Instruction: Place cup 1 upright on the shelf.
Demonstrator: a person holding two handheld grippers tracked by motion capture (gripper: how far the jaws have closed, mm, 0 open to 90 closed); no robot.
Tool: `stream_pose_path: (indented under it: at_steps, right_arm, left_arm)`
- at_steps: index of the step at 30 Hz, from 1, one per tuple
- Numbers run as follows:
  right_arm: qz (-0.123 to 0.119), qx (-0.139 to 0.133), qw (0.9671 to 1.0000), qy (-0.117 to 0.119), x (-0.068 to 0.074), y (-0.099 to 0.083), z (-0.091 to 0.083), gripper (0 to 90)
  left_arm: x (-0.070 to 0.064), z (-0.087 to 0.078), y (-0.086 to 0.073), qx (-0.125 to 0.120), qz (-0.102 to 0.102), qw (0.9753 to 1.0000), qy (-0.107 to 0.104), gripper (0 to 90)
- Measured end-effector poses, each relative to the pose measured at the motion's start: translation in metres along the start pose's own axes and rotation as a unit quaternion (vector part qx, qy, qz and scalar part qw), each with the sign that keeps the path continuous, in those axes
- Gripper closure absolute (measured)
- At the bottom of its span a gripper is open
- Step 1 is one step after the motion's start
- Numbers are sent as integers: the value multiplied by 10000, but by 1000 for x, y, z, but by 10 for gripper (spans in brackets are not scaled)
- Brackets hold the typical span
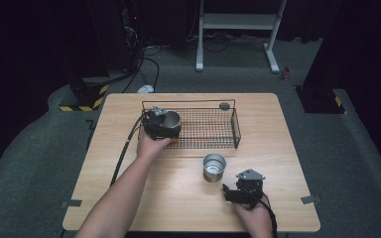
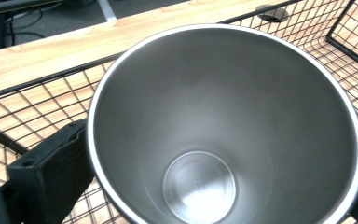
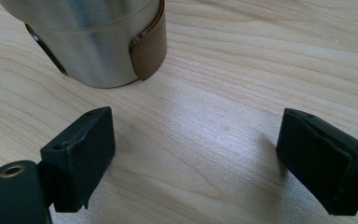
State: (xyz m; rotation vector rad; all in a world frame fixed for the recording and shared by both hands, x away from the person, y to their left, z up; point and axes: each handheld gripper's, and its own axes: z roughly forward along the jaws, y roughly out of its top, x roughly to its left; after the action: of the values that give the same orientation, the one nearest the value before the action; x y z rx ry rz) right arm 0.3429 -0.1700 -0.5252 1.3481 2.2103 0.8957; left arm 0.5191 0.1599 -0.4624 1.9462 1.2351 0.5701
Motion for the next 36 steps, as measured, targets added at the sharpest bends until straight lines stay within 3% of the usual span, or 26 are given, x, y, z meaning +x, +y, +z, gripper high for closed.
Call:
stream_pose_path:
  at_steps: [18, 27, 36]
  right_arm:
    - [1, -1, 10000, -1, 0, 0, 0, 113]
    - [1, -1, 10000, -2, 0, 0, 0, 113]
    - [0, 1, 10000, -2, 0, 0, 0, 113]
  left_arm:
    - [1, -31, 2, -267, 20, 9996, -135, 0]
    - [5, -47, -13, -249, -18, 9994, -225, 3]
    - [11, -63, -36, -228, -197, 9987, -408, 6]
